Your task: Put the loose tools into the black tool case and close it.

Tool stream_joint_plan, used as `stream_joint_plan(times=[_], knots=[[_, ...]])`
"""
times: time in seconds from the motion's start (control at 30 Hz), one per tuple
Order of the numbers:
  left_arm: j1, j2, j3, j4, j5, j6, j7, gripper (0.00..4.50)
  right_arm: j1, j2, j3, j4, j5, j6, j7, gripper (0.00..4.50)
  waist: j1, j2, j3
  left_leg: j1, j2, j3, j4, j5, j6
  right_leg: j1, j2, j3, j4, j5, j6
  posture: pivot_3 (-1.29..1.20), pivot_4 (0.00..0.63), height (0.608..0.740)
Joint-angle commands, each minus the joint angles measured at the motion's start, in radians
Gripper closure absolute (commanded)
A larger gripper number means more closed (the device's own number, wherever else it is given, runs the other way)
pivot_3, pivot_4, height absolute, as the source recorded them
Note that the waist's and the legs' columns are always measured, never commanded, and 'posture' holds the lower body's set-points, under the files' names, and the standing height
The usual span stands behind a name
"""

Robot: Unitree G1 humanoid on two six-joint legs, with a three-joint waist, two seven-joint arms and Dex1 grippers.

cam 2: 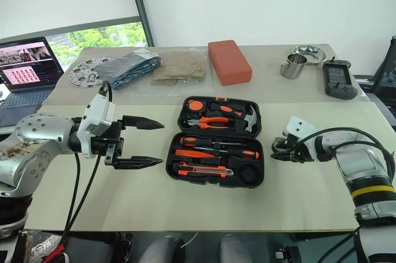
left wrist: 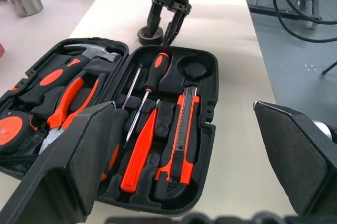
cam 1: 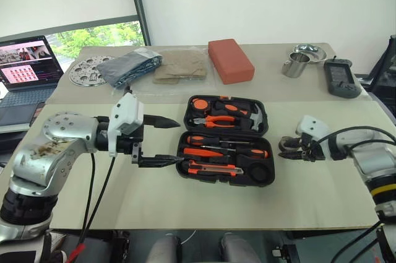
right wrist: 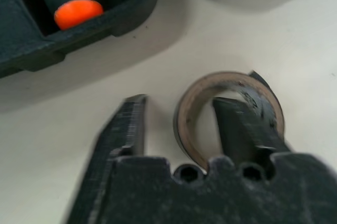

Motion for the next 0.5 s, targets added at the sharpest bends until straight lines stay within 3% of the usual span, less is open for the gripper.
stream_joint_plan(times=[0.03, 0.07, 0.13, 0.27, 0.5], knots=[[-0.004, 0.015, 0.022, -0.02, -0.007, -0.018, 0.003, 0.0, -0.035, -0.003, -0.018, 0.002, -0.004, -0.036, 0.022, 3.78, 0.0, 0.001, 0.0, 0.0, 0.0, 0.0, 0.0, 0.0, 0.0, 0.0, 0.0, 0.0, 0.0, 0.0, 0.0, 0.0, 0.15, 0.74], [-0.003, 0.016, 0.022, -0.021, -0.008, -0.019, 0.002, 0.0, -0.034, -0.011, -0.023, -0.012, -0.001, -0.032, 0.03, 4.17, 0.0, 0.001, 0.0, 0.0, 0.0, 0.0, 0.0, 0.0, 0.0, 0.0, 0.0, 0.0, 0.0, 0.0, 0.0, 0.0, 0.15, 0.74], [-0.001, 0.017, 0.021, -0.021, -0.01, -0.018, -0.001, 0.0, -0.027, -0.029, -0.034, -0.042, 0.005, -0.027, 0.046, 4.46, 0.0, 0.001, -0.001, 0.0, 0.0, 0.0, 0.0, 0.0, 0.0, 0.0, 0.0, 0.0, 0.0, 0.0, 0.0, 0.0, 0.15, 0.74], [0.002, 0.022, 0.021, -0.026, -0.019, -0.016, -0.012, 0.0, 0.02, -0.101, -0.07, -0.194, 0.044, 0.011, 0.103, 4.46, 0.001, 0.002, -0.001, 0.0, 0.0, 0.0, 0.0, 0.0, 0.0, 0.0, 0.0, 0.0, 0.001, 0.0, 0.0, 0.0, 0.15, 0.74], [-0.02, 0.008, -0.005, -0.022, -0.027, -0.025, -0.044, 0.0, 0.149, -0.176, -0.116, -0.676, 0.218, 0.265, 0.159, 4.46, 0.0, 0.001, 0.0, 0.0, 0.001, -0.001, 0.0, 0.0, 0.0, 0.0, 0.001, -0.002, 0.001, 0.0, 0.0, 0.0, 0.15, 0.74]])
